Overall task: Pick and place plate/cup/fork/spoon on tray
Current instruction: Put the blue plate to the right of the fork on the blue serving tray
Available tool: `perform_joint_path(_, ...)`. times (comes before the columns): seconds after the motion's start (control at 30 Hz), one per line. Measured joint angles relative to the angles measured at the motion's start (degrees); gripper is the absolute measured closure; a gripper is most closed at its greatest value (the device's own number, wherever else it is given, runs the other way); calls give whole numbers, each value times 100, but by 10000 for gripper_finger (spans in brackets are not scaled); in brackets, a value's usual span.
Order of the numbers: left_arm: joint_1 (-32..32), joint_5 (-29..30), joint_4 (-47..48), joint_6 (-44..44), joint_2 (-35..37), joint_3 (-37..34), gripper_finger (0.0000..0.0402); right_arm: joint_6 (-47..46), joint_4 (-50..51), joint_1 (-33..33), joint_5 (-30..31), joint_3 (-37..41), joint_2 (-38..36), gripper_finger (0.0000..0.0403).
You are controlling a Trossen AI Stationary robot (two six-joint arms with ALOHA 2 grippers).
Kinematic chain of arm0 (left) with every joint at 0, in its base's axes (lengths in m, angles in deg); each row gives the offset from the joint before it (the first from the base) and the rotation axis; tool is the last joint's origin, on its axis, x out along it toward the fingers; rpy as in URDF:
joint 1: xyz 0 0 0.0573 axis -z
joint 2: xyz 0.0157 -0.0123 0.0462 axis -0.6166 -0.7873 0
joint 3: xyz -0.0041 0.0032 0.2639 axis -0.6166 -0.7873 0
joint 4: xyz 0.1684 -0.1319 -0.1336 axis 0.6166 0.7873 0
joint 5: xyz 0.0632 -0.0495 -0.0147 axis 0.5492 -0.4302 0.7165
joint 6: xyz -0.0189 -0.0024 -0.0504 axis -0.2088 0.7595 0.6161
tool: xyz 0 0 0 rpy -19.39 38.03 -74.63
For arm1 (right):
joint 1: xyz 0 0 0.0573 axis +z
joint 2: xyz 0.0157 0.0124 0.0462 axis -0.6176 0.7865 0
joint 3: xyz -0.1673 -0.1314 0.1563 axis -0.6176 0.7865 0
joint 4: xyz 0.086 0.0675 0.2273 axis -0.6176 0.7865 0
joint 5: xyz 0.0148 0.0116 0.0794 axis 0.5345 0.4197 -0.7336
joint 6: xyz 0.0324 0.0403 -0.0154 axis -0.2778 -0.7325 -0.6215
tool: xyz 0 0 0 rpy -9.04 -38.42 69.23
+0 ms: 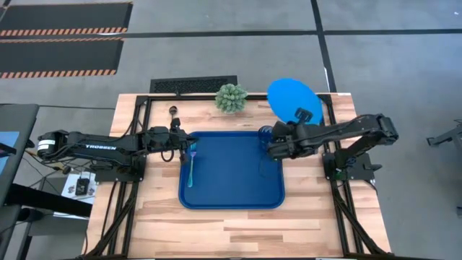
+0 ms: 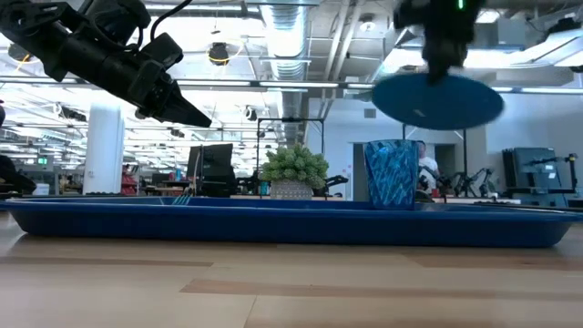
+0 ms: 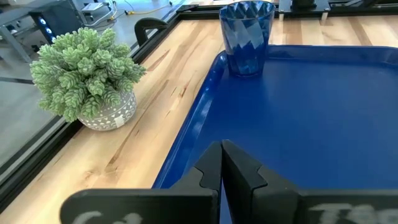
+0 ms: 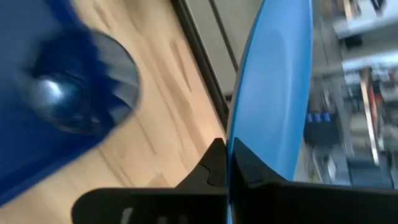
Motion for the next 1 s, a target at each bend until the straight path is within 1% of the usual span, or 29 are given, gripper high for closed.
perform_joint_path(0.07, 0, 0, -6, 0, 0, 0, 401, 349, 5, 199, -2, -418, 130, 400)
perform_joint_path(0.17, 0, 2, -35, -2, 0, 0, 401, 755, -23, 472, -4, -1119, 556, 400)
perform_joint_path(0.4, 0, 8, -55, 0, 1, 0, 401, 1609, -37, 1207, -62, -2801, 1826, 400)
perform_joint_path(0.67, 0, 330, -64, 24, 2, 0, 401, 1956, -109, 2155, -175, -4317, 2994, 400)
perform_joint_path(0.77, -2, 449, -68, 37, 47, 0, 401, 2046, -294, 2371, -358, -4737, 3372, 400)
perform_joint_path(0.83, -2, 463, -55, -5, 103, 0, 401, 2076, -505, 2426, -537, -4881, 3602, 400)
perform_joint_path(0.93, -2, 476, -54, -12, 322, -1, 401, 2068, -890, 2466, -903, -4898, 3848, 400)
perform_joint_path(1.0, -2, 479, -42, -15, 493, 0, 401, 2015, -1056, 2491, -1015, -4883, 3997, 400)
